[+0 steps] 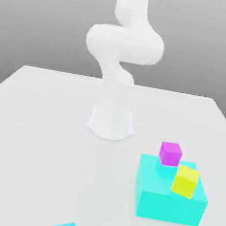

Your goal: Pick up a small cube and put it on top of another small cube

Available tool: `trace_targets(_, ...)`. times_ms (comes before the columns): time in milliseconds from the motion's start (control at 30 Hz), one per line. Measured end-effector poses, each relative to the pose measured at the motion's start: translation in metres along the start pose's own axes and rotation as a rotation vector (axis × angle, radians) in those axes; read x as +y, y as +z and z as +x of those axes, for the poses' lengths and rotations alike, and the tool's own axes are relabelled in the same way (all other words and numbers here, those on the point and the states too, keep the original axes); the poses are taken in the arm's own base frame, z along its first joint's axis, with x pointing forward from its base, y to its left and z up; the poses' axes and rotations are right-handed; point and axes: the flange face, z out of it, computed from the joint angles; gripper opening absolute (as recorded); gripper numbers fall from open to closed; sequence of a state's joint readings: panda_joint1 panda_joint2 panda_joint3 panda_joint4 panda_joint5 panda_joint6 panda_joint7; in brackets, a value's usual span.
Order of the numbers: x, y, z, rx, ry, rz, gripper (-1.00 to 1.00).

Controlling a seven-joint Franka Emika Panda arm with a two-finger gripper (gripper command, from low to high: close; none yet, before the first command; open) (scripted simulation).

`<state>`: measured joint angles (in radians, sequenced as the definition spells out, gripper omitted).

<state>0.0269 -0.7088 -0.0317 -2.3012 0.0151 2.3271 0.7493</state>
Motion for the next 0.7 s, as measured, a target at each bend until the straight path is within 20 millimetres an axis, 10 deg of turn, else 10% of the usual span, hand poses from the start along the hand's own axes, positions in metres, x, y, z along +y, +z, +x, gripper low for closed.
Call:
trace_targets(333,0.030,0.182,-0.002,-0.243,-0.108,-0.119,0.00)
trace_targets(700,0.108,0.356,-0.056,-0.461,-0.233,-0.281,0.00)
